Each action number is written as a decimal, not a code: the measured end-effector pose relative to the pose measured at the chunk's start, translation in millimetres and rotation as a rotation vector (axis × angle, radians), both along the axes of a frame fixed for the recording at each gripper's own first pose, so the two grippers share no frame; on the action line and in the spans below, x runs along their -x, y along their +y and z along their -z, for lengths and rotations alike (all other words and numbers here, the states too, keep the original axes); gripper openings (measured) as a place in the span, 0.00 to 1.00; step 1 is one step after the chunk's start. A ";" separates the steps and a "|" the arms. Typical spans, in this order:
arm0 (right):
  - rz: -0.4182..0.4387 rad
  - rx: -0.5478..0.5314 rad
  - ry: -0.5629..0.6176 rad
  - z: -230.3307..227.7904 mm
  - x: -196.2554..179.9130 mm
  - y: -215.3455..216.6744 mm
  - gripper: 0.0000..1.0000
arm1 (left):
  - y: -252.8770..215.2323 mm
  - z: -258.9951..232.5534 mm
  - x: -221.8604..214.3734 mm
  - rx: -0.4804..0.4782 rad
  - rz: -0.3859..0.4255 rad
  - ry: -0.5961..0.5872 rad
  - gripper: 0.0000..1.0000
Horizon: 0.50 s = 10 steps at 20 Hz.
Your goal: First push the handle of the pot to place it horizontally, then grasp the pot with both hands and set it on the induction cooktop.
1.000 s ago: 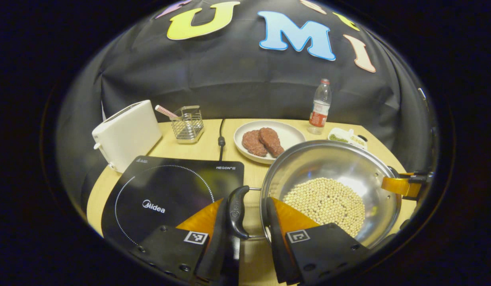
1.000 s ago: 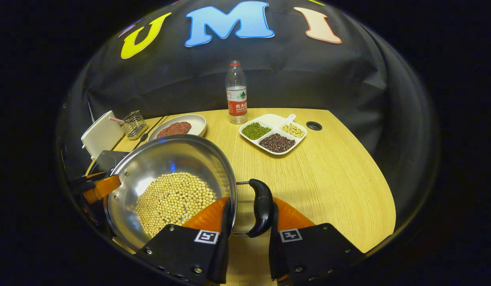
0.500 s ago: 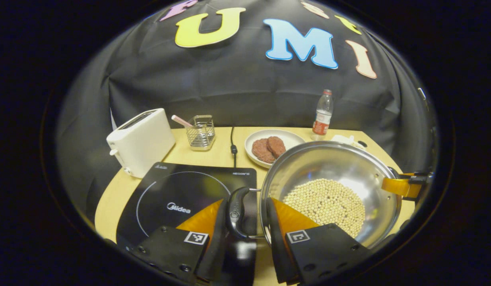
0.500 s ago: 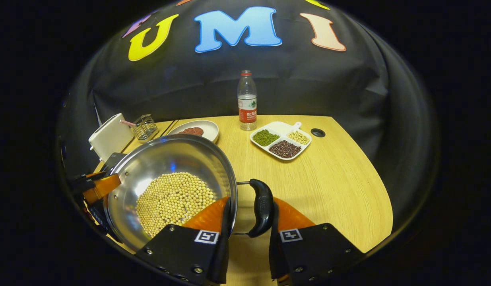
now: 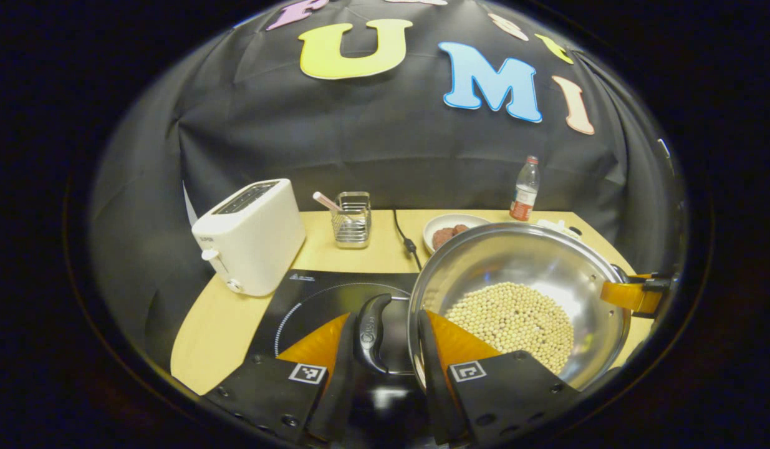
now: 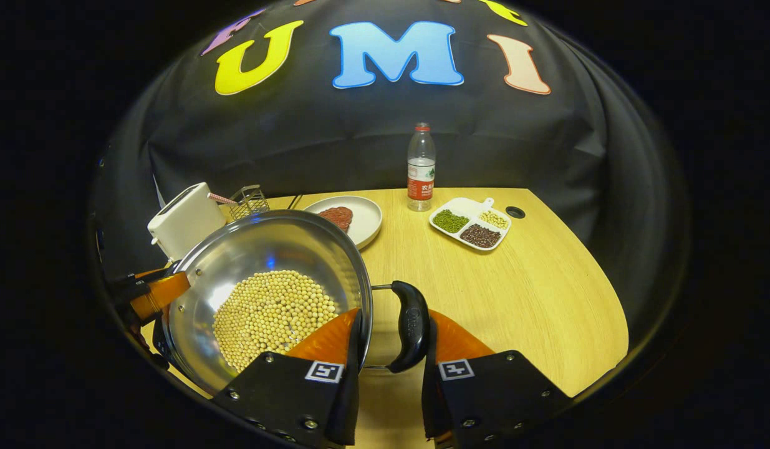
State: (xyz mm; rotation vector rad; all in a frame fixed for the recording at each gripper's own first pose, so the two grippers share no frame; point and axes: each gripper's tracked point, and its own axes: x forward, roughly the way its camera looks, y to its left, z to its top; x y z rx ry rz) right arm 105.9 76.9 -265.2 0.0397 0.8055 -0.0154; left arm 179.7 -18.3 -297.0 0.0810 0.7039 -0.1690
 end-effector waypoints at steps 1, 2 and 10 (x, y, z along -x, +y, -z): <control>0.001 0.002 -0.003 -0.3 0.5 10.1 0.41 | 10.4 0.3 -0.9 -0.003 0.000 -0.001 0.54; 0.003 0.002 -0.004 -0.5 0.5 19.3 0.41 | 20.4 0.7 -2.4 -0.004 -0.001 0.000 0.57; 0.010 -0.013 0.002 7.4 -4.9 94.1 0.41 | 97.4 8.3 -21.8 -0.019 -0.003 0.002 0.54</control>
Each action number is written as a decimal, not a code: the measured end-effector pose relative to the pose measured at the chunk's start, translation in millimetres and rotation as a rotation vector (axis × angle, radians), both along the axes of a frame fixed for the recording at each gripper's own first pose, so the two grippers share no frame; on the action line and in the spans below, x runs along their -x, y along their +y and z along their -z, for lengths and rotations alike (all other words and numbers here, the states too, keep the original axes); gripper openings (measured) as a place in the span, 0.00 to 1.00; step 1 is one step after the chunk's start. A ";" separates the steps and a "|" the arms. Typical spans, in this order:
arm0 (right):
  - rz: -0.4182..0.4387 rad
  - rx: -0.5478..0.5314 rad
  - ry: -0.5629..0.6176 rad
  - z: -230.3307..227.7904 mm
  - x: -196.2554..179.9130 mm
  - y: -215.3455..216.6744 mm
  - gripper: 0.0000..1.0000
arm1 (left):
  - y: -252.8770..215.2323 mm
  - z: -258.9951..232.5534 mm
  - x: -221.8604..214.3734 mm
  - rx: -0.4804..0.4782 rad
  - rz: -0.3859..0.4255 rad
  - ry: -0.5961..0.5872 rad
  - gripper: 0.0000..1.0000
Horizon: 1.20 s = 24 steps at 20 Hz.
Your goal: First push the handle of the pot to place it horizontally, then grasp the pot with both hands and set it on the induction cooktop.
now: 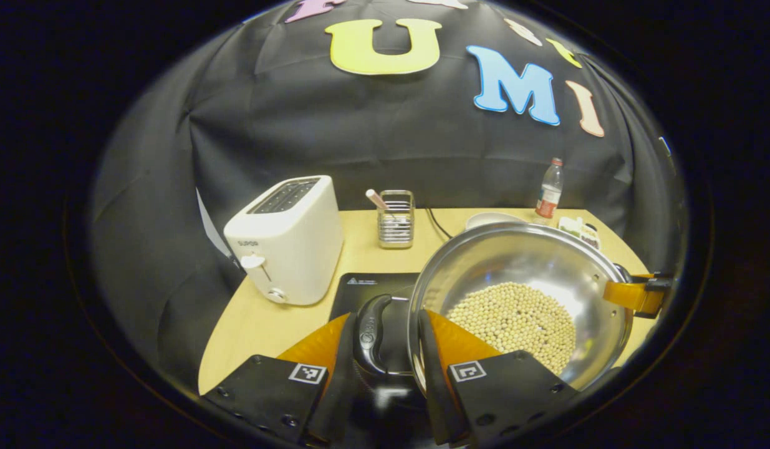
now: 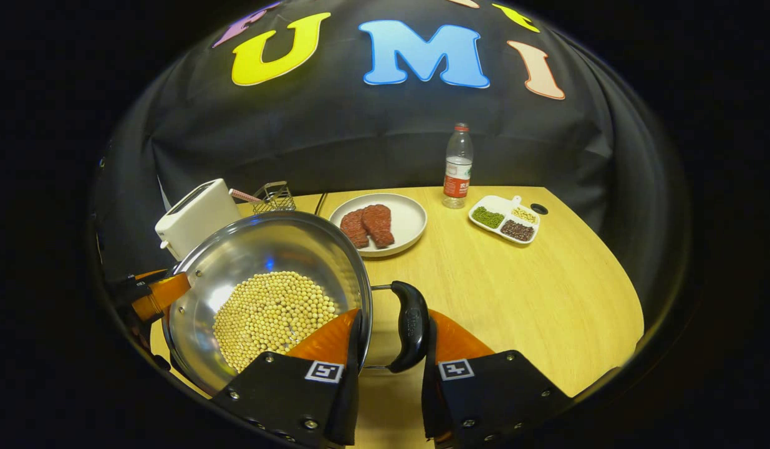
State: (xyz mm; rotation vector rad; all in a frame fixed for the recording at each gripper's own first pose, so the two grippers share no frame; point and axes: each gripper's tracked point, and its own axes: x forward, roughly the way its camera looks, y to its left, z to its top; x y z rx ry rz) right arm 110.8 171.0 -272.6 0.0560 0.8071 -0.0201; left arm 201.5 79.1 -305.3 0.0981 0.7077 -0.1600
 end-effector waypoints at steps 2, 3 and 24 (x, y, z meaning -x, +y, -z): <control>-0.004 -0.003 0.005 3.0 -3.2 18.2 0.41 | 19.7 3.7 -5.4 -0.004 -0.004 0.005 0.61; -0.004 -0.009 0.002 3.9 -5.2 26.5 0.41 | 28.3 5.3 -8.1 -0.008 -0.007 0.007 0.54; -0.067 0.042 -0.402 -101.7 -6.0 -19.4 0.96 | 52.0 -105.3 -11.0 -0.043 -0.159 -0.322 0.98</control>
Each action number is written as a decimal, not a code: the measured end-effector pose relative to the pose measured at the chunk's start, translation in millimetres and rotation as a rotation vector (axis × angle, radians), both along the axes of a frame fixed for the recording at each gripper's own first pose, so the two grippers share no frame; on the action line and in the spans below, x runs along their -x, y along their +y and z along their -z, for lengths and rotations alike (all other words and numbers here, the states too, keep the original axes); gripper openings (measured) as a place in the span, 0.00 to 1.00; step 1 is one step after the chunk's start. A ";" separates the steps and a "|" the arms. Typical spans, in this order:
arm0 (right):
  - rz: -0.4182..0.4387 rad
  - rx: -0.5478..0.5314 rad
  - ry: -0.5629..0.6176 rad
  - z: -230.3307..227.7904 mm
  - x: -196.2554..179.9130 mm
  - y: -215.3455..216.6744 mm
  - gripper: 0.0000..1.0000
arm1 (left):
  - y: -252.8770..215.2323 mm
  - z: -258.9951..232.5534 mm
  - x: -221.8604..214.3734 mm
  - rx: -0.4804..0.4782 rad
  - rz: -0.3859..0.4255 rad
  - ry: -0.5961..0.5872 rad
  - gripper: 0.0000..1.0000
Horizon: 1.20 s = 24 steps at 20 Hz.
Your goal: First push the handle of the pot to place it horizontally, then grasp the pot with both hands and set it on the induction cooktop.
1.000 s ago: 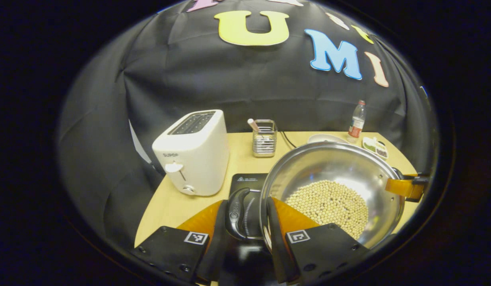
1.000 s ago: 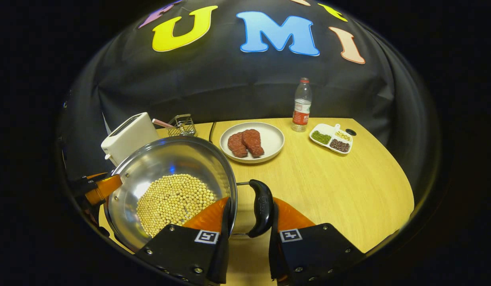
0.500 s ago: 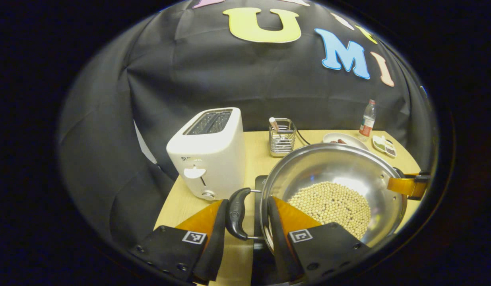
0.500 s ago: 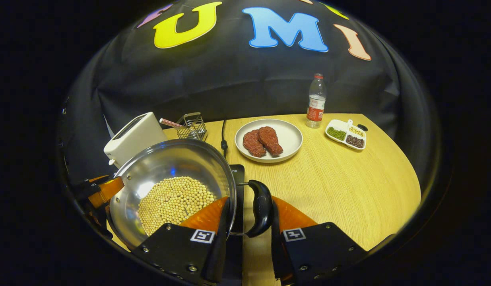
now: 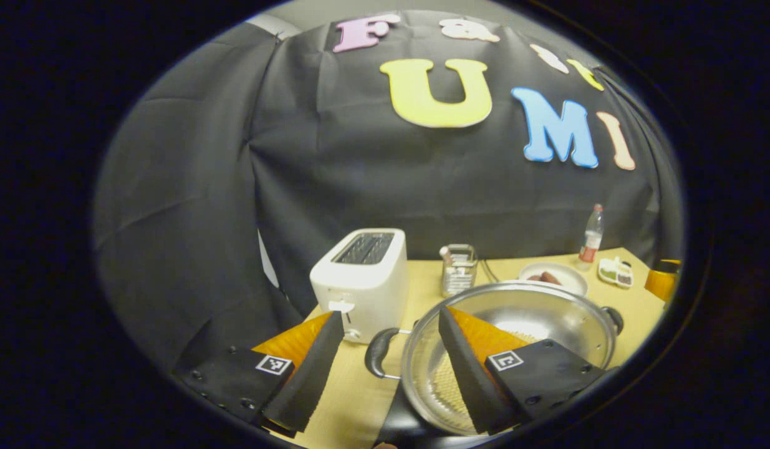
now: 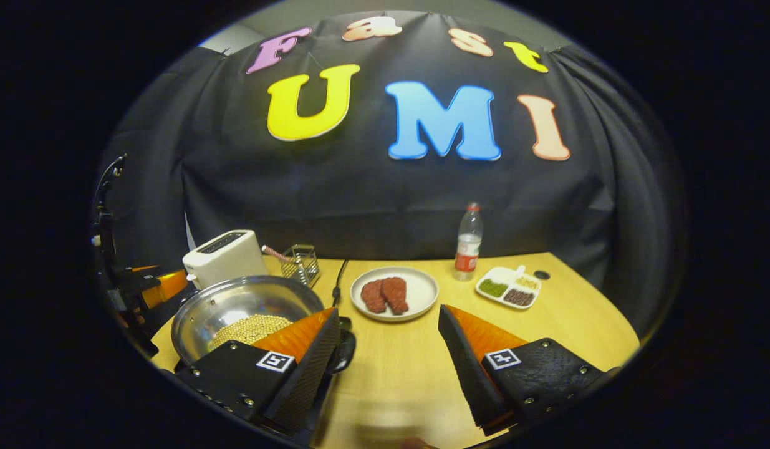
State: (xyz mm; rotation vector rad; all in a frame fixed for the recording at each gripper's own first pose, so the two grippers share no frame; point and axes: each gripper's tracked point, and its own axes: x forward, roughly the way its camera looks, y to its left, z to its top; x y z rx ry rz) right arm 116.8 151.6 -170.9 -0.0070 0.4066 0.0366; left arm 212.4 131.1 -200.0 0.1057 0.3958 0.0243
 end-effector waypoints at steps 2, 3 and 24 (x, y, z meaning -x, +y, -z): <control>0.010 0.029 -0.085 -30.6 20.0 -36.7 0.96 | -36.9 -39.0 19.8 0.002 0.039 -0.086 0.98; 0.017 0.042 -0.121 -45.8 31.2 -56.5 0.96 | -60.6 -60.3 32.2 0.011 0.060 -0.130 1.00; 0.027 -0.047 -0.285 -158.5 186.6 -212.5 0.95 | -262.9 -207.8 271.2 0.032 0.198 -0.334 0.92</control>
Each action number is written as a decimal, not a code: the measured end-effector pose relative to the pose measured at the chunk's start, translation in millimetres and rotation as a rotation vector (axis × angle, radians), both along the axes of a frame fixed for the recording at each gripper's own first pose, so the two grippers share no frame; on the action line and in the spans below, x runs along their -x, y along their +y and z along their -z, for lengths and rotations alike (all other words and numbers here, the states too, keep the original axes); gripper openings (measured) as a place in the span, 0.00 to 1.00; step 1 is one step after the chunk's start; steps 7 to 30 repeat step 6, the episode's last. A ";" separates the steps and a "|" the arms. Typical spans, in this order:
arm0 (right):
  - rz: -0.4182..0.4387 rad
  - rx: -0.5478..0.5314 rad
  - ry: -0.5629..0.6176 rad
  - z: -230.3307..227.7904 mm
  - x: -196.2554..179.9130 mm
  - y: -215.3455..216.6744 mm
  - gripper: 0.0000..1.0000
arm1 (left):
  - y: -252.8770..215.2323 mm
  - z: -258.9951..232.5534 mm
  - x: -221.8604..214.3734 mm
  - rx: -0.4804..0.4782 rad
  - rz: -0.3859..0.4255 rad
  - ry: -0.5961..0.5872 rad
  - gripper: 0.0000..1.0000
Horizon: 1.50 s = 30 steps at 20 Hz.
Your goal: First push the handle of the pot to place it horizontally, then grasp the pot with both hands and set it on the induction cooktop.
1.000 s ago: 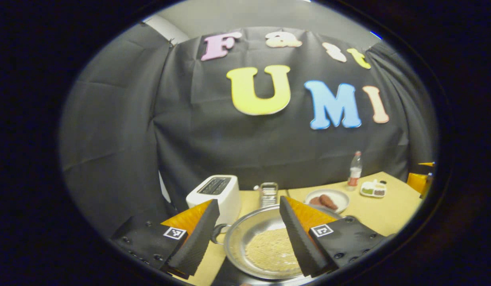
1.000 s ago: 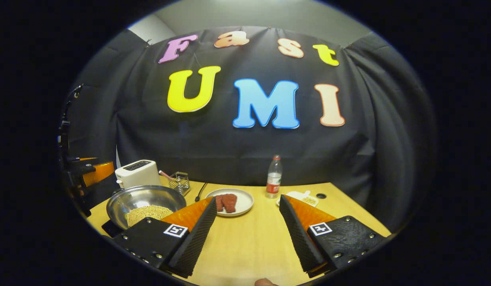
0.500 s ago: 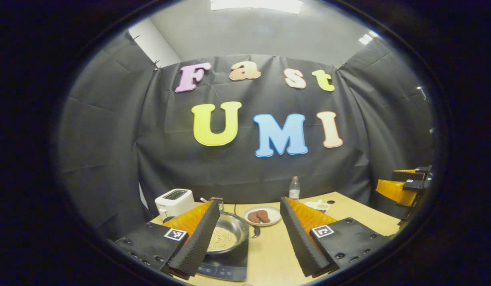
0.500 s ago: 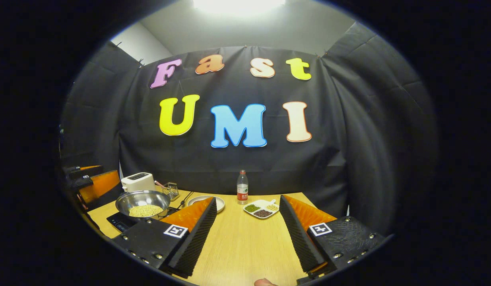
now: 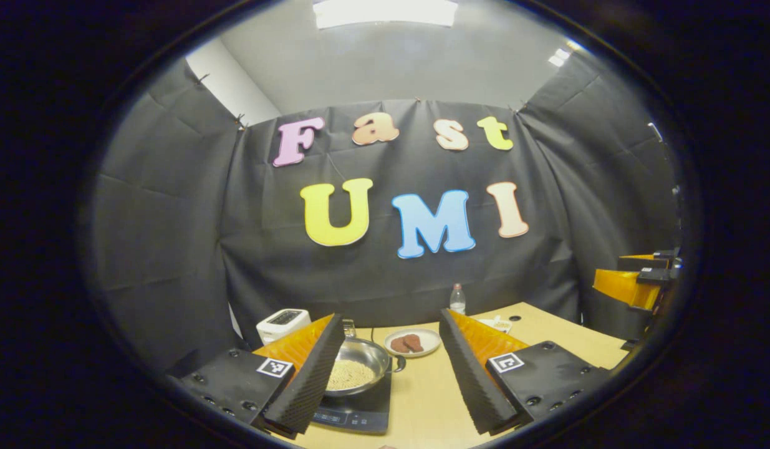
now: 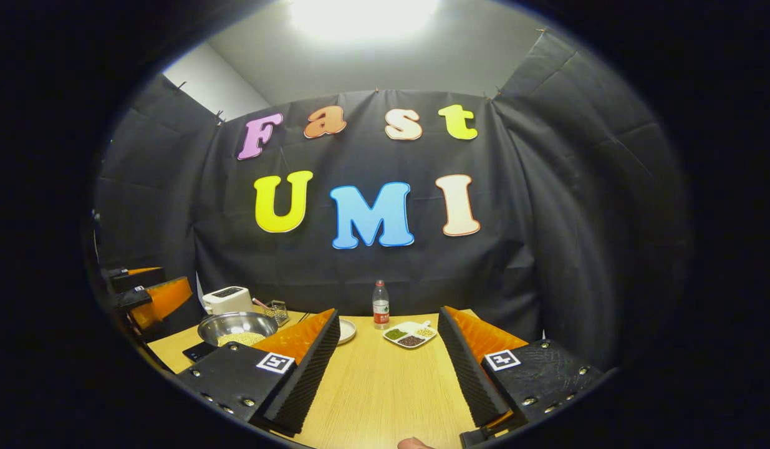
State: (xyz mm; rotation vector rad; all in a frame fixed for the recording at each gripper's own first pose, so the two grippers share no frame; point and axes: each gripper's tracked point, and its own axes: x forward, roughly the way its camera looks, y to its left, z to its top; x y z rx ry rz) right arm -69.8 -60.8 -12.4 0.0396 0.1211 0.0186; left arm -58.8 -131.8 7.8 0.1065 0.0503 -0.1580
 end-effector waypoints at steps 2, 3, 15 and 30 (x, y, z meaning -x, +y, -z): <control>-0.023 -0.008 0.000 -4.2 1.9 8.1 0.95 | 9.4 -6.9 -0.1 0.014 -0.017 -0.013 0.92; -0.027 0.001 -0.010 -8.4 0.9 9.1 0.95 | 16.2 -10.7 0.8 0.019 -0.030 -0.020 0.92; -0.026 0.010 -0.041 -20.6 -0.4 13.6 0.95 | 26.9 -9.9 5.1 0.040 -0.045 -0.017 0.92; -0.026 0.010 -0.041 -20.6 -0.4 13.6 0.95 | 26.9 -9.9 5.1 0.040 -0.045 -0.017 0.92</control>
